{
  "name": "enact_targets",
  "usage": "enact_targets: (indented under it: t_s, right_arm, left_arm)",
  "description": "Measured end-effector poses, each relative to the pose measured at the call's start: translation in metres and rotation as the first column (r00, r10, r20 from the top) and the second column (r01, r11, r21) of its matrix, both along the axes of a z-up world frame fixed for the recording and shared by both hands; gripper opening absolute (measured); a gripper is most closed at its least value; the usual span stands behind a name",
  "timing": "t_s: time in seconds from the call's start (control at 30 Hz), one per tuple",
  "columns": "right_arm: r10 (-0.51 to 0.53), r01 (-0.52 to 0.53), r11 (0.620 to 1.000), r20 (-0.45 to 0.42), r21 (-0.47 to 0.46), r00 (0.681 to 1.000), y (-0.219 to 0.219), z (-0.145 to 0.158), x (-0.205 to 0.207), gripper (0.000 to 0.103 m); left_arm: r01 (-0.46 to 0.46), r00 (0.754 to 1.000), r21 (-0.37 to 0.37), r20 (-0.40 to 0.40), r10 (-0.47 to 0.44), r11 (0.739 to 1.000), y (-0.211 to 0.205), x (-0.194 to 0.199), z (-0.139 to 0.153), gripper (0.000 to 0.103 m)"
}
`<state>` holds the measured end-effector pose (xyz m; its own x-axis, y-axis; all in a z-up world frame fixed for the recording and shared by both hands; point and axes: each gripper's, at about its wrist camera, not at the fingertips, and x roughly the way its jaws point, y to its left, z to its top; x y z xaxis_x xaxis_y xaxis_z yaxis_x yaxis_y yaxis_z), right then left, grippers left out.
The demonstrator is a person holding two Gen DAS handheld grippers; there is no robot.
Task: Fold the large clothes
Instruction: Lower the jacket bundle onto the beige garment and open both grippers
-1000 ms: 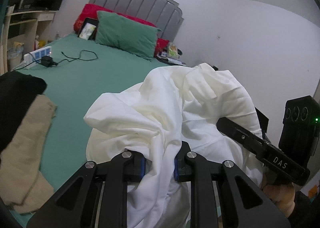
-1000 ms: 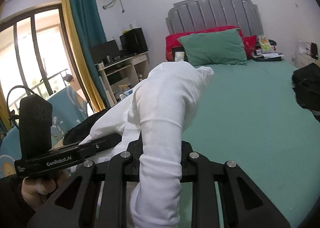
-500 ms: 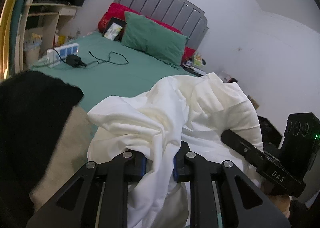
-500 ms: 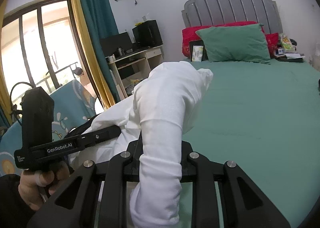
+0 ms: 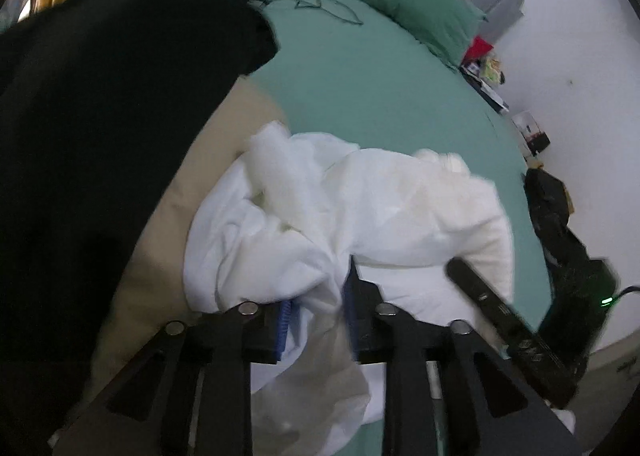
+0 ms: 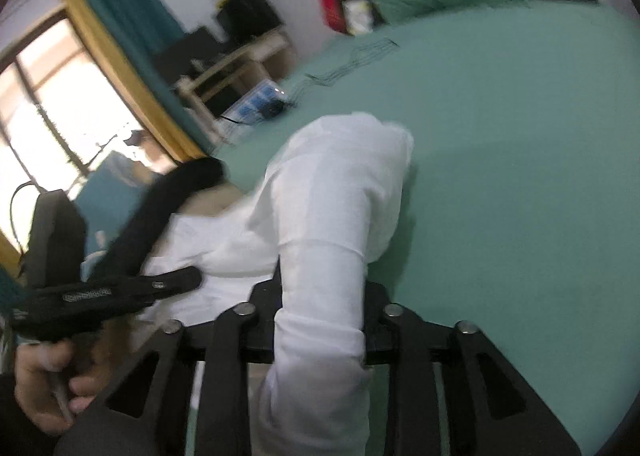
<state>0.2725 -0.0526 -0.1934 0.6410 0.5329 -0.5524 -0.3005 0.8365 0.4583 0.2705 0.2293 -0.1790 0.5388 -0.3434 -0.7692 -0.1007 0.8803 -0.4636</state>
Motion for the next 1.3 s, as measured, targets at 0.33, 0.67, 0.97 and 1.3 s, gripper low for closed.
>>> enact_targets:
  t_s: [0.33, 0.67, 0.97, 1.3]
  right_arm:
    - [-0.086, 0.080, 0.993, -0.070, -0.088, 0.994, -0.029, 0.004, -0.022, 0.049]
    - [-0.155, 0.146, 0.975, -0.046, -0.167, 0.987, -0.061, 0.035, -0.044, 0.051]
    - [-0.152, 0.131, 0.968, -0.085, -0.214, 0.985, -0.041, 0.024, -0.026, 0.051]
    - [-0.155, 0.129, 0.966, -0.101, -0.225, 0.983, -0.036, 0.016, -0.021, 0.059]
  left_arm:
    - [-0.047, 0.997, 0.292, 0.074, 0.026, 0.955, -0.011, 0.001, 0.025, 0.032]
    - [-0.105, 0.969, 0.400, 0.246, 0.004, 0.910, -0.027, -0.031, 0.065, 0.032]
    - [0.133, 0.962, 0.325, 0.187, -0.201, 0.936, -0.074, -0.007, 0.044, 0.032]
    - [-0.078, 0.997, 0.350, 0.033, 0.071, 0.933, -0.018, 0.014, 0.015, 0.032]
